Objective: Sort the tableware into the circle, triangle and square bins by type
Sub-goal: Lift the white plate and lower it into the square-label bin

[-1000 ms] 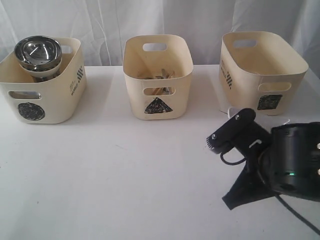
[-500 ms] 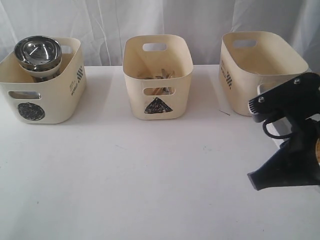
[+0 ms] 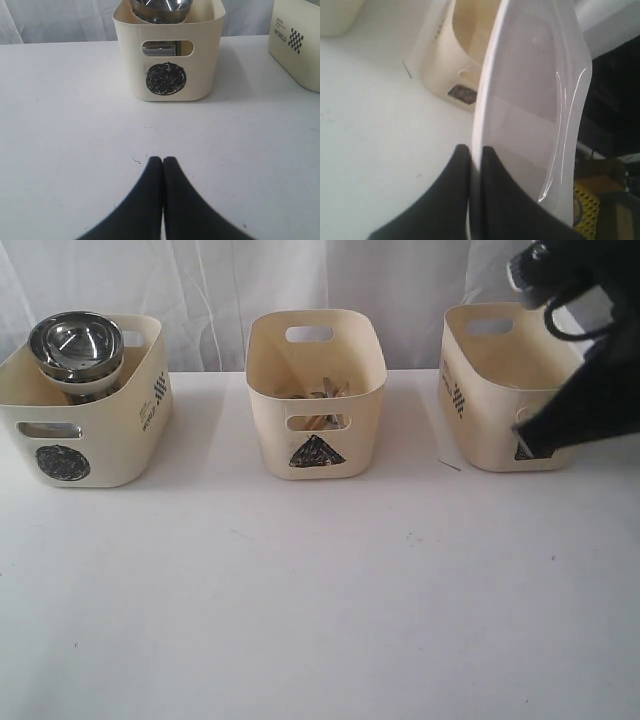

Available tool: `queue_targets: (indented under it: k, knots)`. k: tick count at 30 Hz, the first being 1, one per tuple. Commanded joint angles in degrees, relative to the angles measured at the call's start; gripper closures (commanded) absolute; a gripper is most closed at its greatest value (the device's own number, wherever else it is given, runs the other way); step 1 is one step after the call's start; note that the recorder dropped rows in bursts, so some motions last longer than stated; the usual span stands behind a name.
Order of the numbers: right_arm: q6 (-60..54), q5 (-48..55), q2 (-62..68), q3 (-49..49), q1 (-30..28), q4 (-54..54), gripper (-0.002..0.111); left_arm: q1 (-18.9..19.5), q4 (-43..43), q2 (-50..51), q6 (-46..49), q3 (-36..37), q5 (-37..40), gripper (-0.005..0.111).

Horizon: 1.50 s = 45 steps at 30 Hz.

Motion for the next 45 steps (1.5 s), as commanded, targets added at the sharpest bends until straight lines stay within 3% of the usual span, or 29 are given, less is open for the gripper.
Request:
queue_targets:
  k: [1, 15, 30, 45]
  knots:
    - [-5.1, -5.2, 5.1, -5.5, -3.8, -5.7, 0.108, -0.1, -0.3, -0.2, -0.3, 0.2, -0.2, 0.107]
    - [-11.3, -24.0, 21.8, -18.3, -16.8, -3.9, 0.108, -0.1, -0.3, -0.2, -0.3, 0.2, -0.2, 0.107]
    - [-12.5, -29.2, 37.1, -29.8, -20.2, -0.1, 0.108, -0.1, -0.3, -0.2, -0.3, 0.2, -0.2, 0.107]
    - [-11.6, -30.7, 44.3, -30.0, -22.6, 1.3, 0.108, -0.1, -0.3, -0.2, -0.3, 0.2, -0.2, 0.107]
